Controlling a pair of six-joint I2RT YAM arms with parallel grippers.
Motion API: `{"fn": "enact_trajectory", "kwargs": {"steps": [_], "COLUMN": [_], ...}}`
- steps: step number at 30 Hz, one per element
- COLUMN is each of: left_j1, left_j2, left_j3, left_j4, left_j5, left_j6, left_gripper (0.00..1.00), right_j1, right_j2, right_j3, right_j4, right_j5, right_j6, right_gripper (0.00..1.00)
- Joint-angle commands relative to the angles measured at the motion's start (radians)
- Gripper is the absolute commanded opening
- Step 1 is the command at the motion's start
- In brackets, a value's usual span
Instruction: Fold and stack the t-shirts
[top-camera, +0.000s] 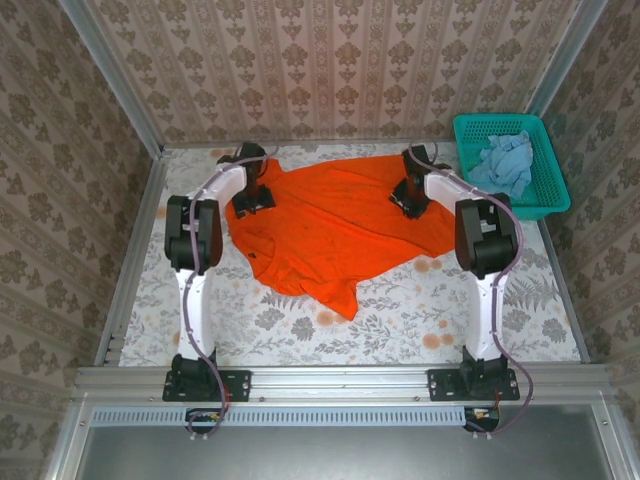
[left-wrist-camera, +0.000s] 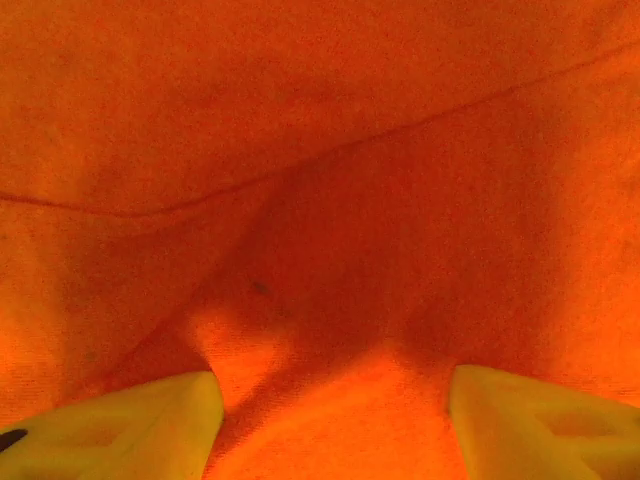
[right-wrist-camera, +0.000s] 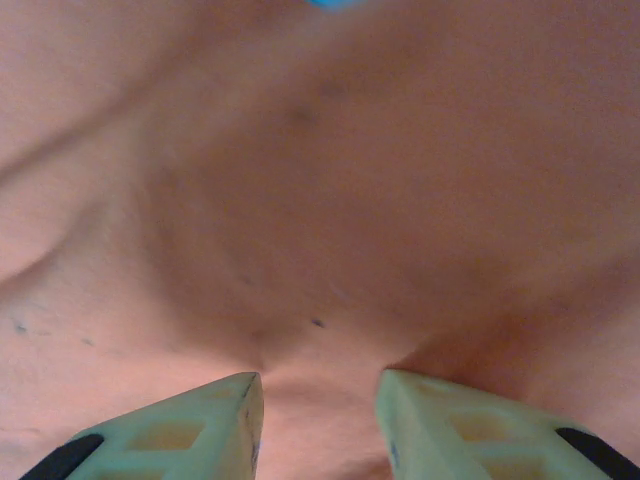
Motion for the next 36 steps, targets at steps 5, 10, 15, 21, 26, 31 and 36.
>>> {"fn": "enact_trajectory", "kwargs": {"steps": [5,10,15,21,26,31,36], "left_j1": [0.021,0.042,0.064,0.087,0.088,0.091,0.078], "left_j2": [0.179,0.313,0.412,0.421,0.423,0.322,0.154], "left_j3": [0.215,0.441,0.631,0.676,0.694,0.640,0.480], "left_j4": [-0.104,-0.144,-0.150,-0.061,-0.034,-0.034,-0.045], "left_j5": [-0.066,-0.052,-0.043,0.016,0.086,0.114,0.095], "left_j6": [0.060,0.067,0.059,0.037,0.041,0.078,0.089], "left_gripper": [0.65,0.65,0.65,0.66,0.72,0.87,0.93], "right_j1": [-0.011,-0.045,-0.049,-0.011,0.043,0.066,0.065], "right_j2": [-0.255,-0.363,-0.390,-0.488,-0.539,-0.585,-0.538], "right_j3": [-0.316,-0.502,-0.597,-0.701,-0.766,-0.651,-0.456], "right_j4": [0.034,0.047,0.029,0.005,0.016,-0.070,-0.110], "right_j5": [0.023,0.022,-0.049,-0.100,-0.162,-0.092,-0.010], "right_j6": [-0.007,0.035,0.064,0.153,0.260,0.227,0.162], "right_gripper": [0.45,0.46,0.45,0.45,0.47,0.55,0.56]}}
